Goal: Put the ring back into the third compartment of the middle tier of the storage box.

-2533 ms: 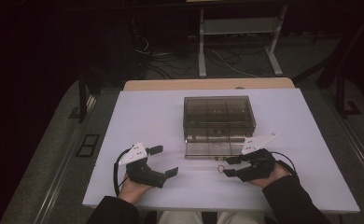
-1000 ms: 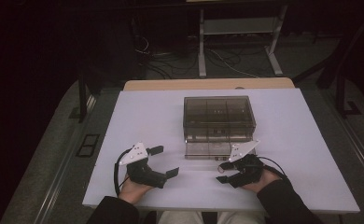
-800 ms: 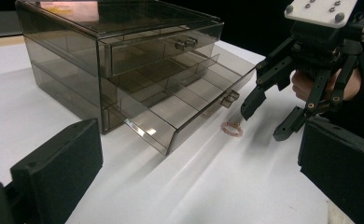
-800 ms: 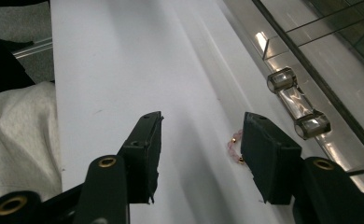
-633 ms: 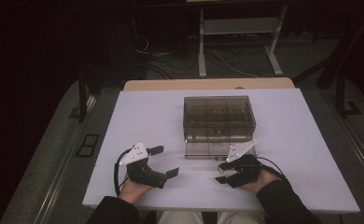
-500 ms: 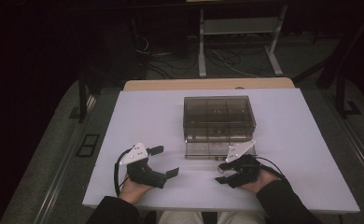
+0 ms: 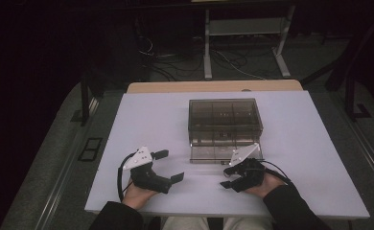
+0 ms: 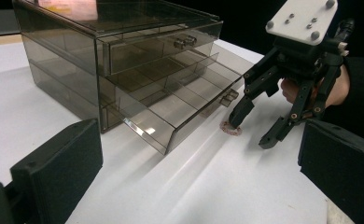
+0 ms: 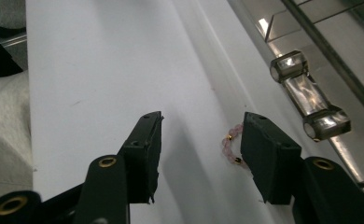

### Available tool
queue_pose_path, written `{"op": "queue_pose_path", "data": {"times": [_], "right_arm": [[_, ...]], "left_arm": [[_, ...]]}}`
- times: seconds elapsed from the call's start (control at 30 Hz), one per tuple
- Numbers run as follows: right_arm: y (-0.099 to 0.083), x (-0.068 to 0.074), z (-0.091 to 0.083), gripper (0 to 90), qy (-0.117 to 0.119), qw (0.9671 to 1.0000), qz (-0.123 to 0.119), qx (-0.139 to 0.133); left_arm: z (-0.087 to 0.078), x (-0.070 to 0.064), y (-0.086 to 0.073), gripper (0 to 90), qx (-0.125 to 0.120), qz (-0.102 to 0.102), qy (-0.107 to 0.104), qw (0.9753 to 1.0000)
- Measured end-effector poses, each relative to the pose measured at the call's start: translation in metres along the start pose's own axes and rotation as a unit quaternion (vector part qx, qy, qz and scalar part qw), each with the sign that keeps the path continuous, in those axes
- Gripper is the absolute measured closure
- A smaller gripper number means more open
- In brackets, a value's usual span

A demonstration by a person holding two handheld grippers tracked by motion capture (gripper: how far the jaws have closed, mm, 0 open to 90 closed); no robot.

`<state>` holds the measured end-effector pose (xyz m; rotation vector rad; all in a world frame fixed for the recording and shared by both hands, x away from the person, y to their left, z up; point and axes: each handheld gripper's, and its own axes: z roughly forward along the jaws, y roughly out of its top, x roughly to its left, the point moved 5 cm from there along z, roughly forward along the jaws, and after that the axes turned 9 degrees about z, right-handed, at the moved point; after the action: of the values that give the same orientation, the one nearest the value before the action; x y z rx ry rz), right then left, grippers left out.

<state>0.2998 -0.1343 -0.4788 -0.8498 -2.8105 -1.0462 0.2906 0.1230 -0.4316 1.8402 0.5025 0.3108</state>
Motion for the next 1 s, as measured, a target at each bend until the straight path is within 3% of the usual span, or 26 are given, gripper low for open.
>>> {"op": "queue_pose_path", "data": {"times": [0.03, 0.3, 0.63, 1.0], "right_arm": [[-0.0003, -0.0017, 0.0008, 47.3, -0.003, 1.0, -0.007, 0.003], [0.0002, -0.0023, 0.0014, 52.1, 0.002, 1.0, 0.006, 0.002], [-0.0009, -0.0027, -0.0006, 69.7, -0.011, 0.9999, -0.006, 0.011], [-0.0002, 0.002, 0.0005, 85.0, -0.055, 0.998, -0.027, 0.017]], "left_arm": [[0.0001, 0.0, 0.0, 0.0, 0.0, -0.001, 0.0, 1.0], [0.0003, -0.0004, -0.0001, 0.0, 0.0, 0.0, -0.001, 1.0], [0.0, -0.0005, 0.0001, 0.0, 0.0, 0.0, -0.001, 1.0], [0.0003, -0.0007, 0.0, 0.0, -0.001, 0.0, -0.002, 1.0]]}}
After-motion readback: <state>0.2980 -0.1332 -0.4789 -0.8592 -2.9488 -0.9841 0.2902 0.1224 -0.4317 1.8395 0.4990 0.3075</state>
